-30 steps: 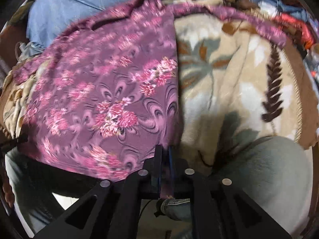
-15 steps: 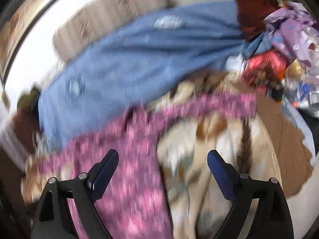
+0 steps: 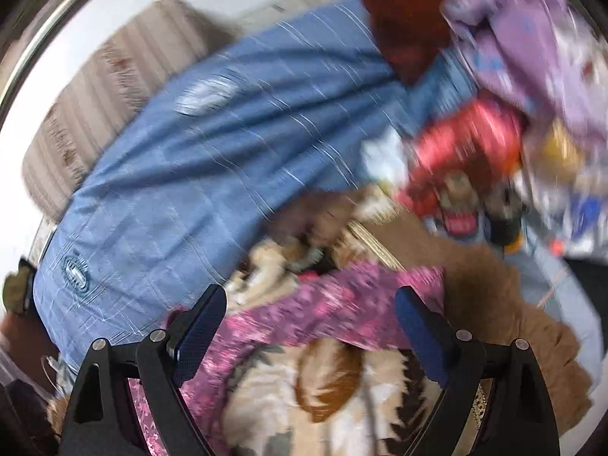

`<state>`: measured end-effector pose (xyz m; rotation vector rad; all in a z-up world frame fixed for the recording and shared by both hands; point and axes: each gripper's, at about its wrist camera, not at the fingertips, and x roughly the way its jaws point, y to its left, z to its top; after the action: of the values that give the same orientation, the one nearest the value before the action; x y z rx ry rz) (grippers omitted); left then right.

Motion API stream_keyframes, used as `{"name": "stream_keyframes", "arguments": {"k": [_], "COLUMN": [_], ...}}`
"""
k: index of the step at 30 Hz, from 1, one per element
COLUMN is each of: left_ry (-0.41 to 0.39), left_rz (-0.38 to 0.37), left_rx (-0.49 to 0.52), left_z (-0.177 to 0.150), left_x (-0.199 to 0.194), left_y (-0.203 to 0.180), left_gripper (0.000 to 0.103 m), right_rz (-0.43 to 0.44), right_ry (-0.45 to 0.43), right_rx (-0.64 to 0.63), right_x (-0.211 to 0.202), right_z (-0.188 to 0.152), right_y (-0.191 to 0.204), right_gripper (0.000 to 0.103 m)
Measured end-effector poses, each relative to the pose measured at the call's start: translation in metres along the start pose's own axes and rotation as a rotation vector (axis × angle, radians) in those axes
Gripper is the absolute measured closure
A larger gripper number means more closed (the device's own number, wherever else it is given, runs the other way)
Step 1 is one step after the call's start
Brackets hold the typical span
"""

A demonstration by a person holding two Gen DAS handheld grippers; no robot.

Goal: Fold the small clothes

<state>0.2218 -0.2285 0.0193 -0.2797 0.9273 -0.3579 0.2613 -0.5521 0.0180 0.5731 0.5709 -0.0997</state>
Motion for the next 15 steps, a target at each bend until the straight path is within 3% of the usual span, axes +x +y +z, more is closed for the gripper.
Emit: {"name": "stream_keyframes", "arguments": {"k": [5, 7, 11, 12, 13, 15], "left_ry": [0.088, 0.111, 0.150, 0.151, 0.152, 0.156], "left_rz": [-0.026, -0.027, -0.028, -0.027, -0.026, -0.031], "left_rx": [-0.017, -0.020, -0.021, -0.020, -0.019, -0.022], "left_z": [-0.009, -0.012, -0.016, -0.017, -0.016, -0.015], "left_x": [0.047, 0.060, 0.079, 0.080, 0.081, 0.078], "left_y": [-0.017, -0.022, -0.030, -0.030, -0.032, -0.032], "left_gripper": [0.025, 0.025, 0.025, 0.025, 0.025, 0.025], "right_rz": [-0.050, -0.036, -0.017, -0.041, -0.044, 0.002], "right_ry": [0.101, 0.150, 0.212, 0.220, 0.227, 0.227], "right_rx": [0.228, 0.297, 0.299, 0.284, 0.275, 0.285], "right_x": [0.044, 0.059, 0.073, 0.076, 0.077, 0.072], "right_z": [-0.012, -0.022, -0.034, -0.036, -0.038, -0.040], "right_y": [-0.086, -0.106, -0.107, -0.105, -0.103, -0.097], "right_gripper": [0.049, 0.052, 0.061, 0.070, 0.097, 0.099]}}
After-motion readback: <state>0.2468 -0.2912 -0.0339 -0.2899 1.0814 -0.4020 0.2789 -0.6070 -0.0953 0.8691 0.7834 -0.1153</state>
